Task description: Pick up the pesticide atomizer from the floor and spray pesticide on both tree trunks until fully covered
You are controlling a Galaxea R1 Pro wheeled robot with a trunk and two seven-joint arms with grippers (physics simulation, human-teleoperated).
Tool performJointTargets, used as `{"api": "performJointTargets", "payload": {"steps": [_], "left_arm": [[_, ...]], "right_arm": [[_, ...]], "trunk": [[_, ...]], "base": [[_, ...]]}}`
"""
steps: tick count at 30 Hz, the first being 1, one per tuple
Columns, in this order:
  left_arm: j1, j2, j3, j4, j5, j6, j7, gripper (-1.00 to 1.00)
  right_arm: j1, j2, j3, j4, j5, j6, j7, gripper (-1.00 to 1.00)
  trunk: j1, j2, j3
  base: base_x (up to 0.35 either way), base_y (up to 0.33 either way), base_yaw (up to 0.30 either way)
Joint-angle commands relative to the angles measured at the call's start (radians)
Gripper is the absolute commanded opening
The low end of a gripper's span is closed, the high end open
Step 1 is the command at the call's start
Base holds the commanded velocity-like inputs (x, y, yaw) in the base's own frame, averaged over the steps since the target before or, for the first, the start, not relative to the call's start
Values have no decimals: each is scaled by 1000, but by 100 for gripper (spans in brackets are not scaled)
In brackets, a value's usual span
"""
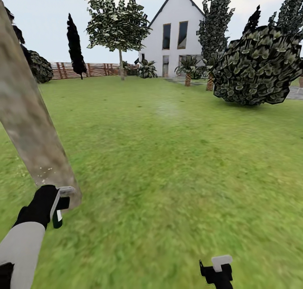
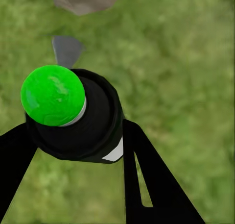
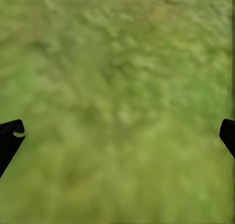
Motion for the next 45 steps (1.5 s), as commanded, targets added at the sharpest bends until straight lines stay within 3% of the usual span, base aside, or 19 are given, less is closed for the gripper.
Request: {"api": "performJointTargets", "payload": {"steps": [1,3,5,14,17,21,24,26,28,35,39,43,45], "left_arm": [[0,12,5,-1,-1,4,-7,-100],[8,56,10,4,4,4,-11,-100],[12,78,11,8,7,3,-13,-100],[14,51,13,10,10,2,-7,-100],[12,67,17,5,5,2,-7,-100],[18,91,61,9,2,-7,-4,-100],[18,78,66,27,9,-14,-2,-100],[18,48,65,39,10,-14,0,-100],[16,42,64,40,10,-14,1,-100],[24,62,67,40,-1,-17,-2,-100],[38,53,61,41,1,-18,0,-100],[31,27,62,31,4,-17,2,-100],[30,29,61,30,3,-17,1,-100]], "right_arm": [[-1,0,-5,2,11,-3,-6,100],[-1,0,-5,2,11,-3,-6,100],[-1,0,-5,2,11,-3,-6,100],[-1,0,-5,2,11,-3,-6,100],[-1,0,-5,2,11,-3,-6,100],[-1,0,-5,2,11,-3,-6,100],[-1,0,-5,1,11,-3,-6,100],[-1,0,-5,2,11,-3,-6,100],[-1,0,-5,2,11,-3,-6,100],[-1,0,-5,2,11,-3,-6,100],[-1,0,-5,2,11,-3,-6,100],[-1,0,-5,2,11,-3,-6,100],[-1,0,-5,2,11,-3,-6,100]], "trunk": [[0,0,-1],[0,0,-1],[0,0,-1],[0,0,-1],[0,0,-1],[0,0,-1],[0,0,-1],[0,0,-1],[0,0,-1],[0,0,-1],[0,0,-1],[0,0,-1],[0,0,-1]], "base": [[204,-229,0],[204,-230,19],[204,-229,174],[207,-225,270],[228,-200,278],[235,-191,277],[236,-190,95],[236,-190,10],[236,-190,11],[236,-190,259],[236,-190,277],[237,-188,275],[245,-178,265]]}}
